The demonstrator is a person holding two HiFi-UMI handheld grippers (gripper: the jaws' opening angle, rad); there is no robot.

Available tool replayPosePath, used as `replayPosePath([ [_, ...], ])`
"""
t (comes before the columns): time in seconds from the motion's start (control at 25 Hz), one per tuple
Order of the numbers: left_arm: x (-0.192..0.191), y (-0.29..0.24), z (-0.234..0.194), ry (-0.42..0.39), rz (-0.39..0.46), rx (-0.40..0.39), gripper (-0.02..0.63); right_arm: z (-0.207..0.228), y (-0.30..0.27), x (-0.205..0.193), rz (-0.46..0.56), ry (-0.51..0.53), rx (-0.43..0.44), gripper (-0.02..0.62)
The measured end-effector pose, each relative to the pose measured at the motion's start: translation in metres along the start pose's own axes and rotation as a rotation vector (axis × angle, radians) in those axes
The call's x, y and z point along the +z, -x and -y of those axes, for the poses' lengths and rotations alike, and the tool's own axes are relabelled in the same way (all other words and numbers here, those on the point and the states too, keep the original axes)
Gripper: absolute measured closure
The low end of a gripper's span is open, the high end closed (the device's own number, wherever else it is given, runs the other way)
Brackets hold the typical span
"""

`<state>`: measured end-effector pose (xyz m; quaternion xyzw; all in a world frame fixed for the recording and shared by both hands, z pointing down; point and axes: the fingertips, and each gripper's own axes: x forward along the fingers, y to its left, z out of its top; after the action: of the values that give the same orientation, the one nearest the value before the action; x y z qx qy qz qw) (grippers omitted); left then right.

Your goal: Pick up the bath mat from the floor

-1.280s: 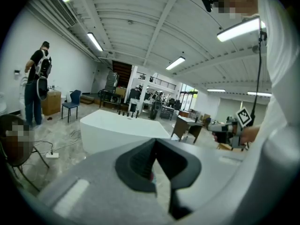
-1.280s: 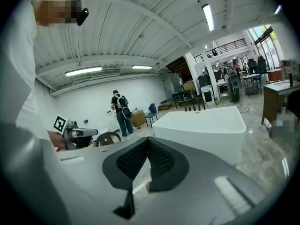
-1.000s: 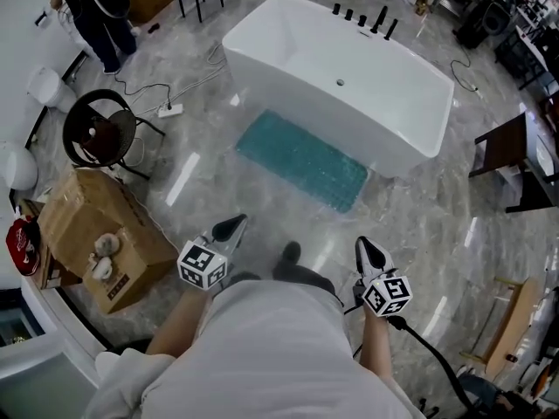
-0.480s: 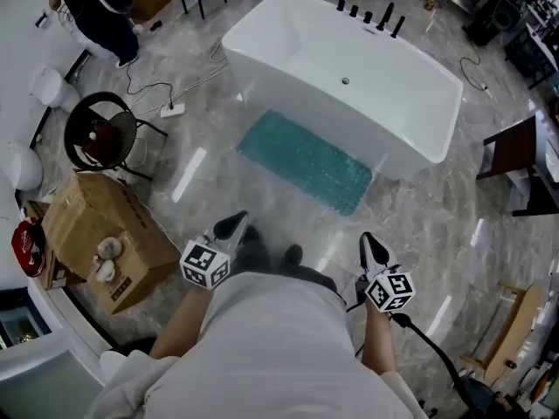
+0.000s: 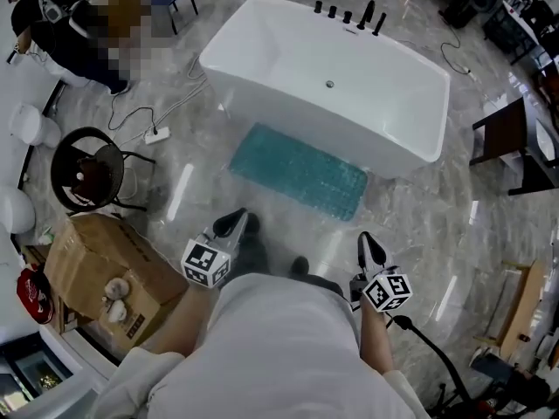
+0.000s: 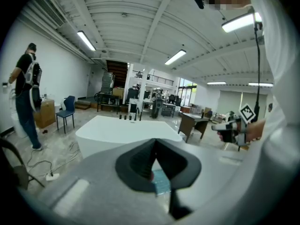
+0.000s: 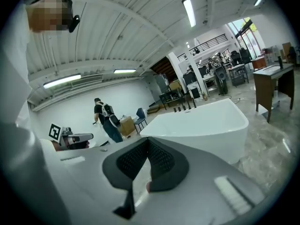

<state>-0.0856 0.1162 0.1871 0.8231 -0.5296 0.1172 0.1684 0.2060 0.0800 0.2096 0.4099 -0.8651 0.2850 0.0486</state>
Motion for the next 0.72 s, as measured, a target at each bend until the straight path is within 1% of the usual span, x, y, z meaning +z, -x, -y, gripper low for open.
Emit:
replayPosePath([
  [0.12,0.013,-0.014,-0.041,-0.077,-0.023,-0.034,0.606,-0.011,-0.030,0.008,0.028,-0.023,-0.042,0.592],
  [0.2,0.020,-0.023,-0.068,-0.106,-0.035,-0.069,0.607,-0.017,-0.049,0.010,0.031,-0.029,-0.076,0.592],
  [0.32,0.029,-0.037,-0.102,-0.120,-0.048,-0.135,0.607,-0.026,-0.078,0.014,0.029,-0.029,-0.123,0.592],
  [0.52,0.033,-0.071,-0.148,-0.171,-0.077,-0.207,0.607,-0.034,-0.126,0.008,0.008,0.007,-0.148,0.592],
  [0.64,0.030,-0.086,-0.170,-0.194,-0.088,-0.242,0.607,-0.030,-0.148,0.002,0.023,-0.026,-0.203,0.592],
  [0.72,0.028,-0.095,-0.182,-0.194,-0.093,-0.260,0.607,-0.029,-0.159,0.003,0.036,-0.038,-0.238,0.592],
])
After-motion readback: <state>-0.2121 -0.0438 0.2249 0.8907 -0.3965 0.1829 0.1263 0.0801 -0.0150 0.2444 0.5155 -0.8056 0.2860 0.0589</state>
